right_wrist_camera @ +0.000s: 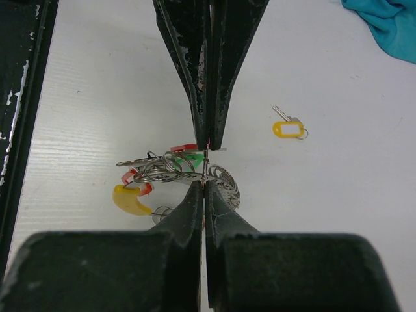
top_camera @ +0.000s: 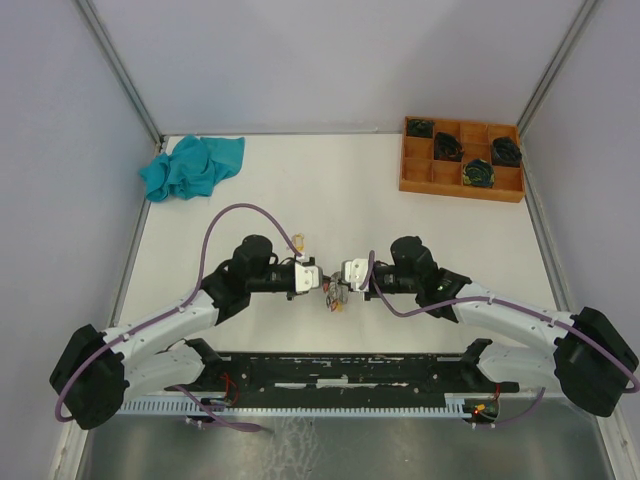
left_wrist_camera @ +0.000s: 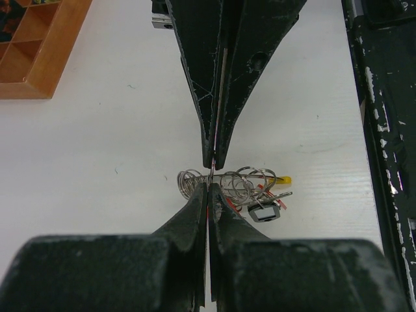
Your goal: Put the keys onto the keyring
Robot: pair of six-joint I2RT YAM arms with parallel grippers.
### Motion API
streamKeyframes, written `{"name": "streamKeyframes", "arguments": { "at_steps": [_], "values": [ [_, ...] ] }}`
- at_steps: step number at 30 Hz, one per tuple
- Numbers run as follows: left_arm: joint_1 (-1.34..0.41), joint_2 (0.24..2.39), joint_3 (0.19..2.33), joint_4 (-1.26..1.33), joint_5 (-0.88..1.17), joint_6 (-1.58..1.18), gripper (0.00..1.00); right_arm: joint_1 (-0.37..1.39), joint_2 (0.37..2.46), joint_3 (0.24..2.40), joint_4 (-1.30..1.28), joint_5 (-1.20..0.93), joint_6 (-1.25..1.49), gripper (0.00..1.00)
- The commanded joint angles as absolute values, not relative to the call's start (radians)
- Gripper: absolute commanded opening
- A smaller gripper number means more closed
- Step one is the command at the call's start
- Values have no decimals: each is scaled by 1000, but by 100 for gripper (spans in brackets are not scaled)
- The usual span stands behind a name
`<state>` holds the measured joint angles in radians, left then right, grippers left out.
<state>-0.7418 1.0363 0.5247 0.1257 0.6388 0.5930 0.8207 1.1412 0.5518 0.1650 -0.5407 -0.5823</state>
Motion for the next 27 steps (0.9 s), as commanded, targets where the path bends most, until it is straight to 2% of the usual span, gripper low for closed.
{"name": "streamKeyframes", "arguments": {
  "at_steps": [1,21,27],
  "values": [
    [-743,1045,564,221,680,530,3,838,1137,571,224,-547,-589,1],
    [-725,1073,590,219,680,454,3,857,1130,569,238,-548,-590,1],
    [-679,1096,615,204,745,403,3,858,1100,553,242,-541,-604,1]
  ]
}}
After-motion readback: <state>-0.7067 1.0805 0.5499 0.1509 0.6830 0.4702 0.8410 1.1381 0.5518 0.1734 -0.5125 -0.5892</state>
